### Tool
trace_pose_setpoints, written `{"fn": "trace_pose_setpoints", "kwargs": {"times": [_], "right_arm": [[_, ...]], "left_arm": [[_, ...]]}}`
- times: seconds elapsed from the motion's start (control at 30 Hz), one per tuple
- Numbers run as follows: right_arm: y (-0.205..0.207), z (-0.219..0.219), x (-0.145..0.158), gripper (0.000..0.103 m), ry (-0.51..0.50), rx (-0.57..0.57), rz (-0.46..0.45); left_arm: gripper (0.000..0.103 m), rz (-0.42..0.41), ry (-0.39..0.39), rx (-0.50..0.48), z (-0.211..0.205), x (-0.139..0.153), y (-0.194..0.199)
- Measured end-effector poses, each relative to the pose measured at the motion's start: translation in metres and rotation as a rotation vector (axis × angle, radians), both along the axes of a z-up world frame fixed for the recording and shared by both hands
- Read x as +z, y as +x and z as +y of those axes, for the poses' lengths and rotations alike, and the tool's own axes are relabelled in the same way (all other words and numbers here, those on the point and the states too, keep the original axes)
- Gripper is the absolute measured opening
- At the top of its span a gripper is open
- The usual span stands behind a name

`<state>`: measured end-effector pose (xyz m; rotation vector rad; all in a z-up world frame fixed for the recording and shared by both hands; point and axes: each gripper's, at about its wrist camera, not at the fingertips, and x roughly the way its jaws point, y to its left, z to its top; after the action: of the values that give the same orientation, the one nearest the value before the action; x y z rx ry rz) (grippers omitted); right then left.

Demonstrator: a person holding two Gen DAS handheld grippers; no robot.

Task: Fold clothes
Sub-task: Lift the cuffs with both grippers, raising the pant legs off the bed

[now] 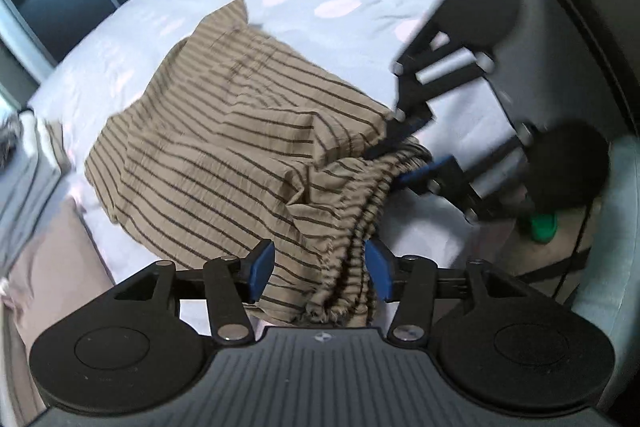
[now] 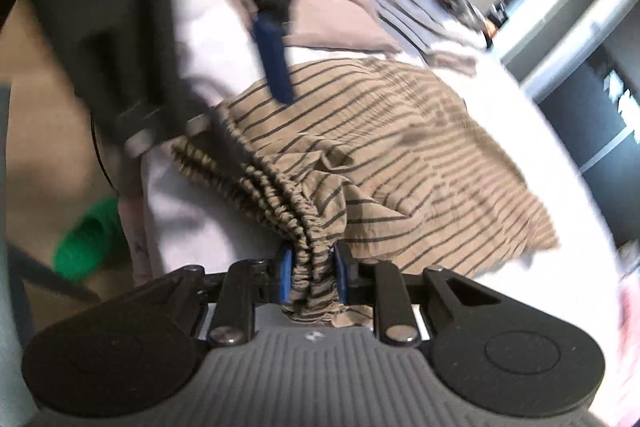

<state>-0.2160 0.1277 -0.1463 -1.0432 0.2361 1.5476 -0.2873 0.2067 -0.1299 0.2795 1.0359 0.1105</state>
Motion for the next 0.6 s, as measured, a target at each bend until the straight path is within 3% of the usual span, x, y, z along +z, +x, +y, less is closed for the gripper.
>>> {"fn": "trace_pose_setpoints", "kwargs": {"times": [0.3, 0.47, 0.57, 0.6], "right_arm": [[0.032, 0.007, 0.014, 0.023, -0.021, -0.165, 0.29], [0.036, 0.004, 0.016, 0.023, -0.024, -0.186, 0.331], [0.035, 0.004, 0.017, 0.023, -0.026, -0.182, 0.324], [0.034, 0.003, 0.017, 0.023, -0.027, -0.181, 0.32]], "left_arm": [[0.056, 0.036, 0.213, -0.169, -0.031, -0.019, -0.007], [0.056, 0.119, 0.413, -0.248, -0.043, -0.047, -0.004], [0.045, 0.127, 0.427, -0.235, -0.038, -0.049, -0.002], [0.036, 0.122, 0.409, -0.229, -0.036, -0.047, -0.001]]}}
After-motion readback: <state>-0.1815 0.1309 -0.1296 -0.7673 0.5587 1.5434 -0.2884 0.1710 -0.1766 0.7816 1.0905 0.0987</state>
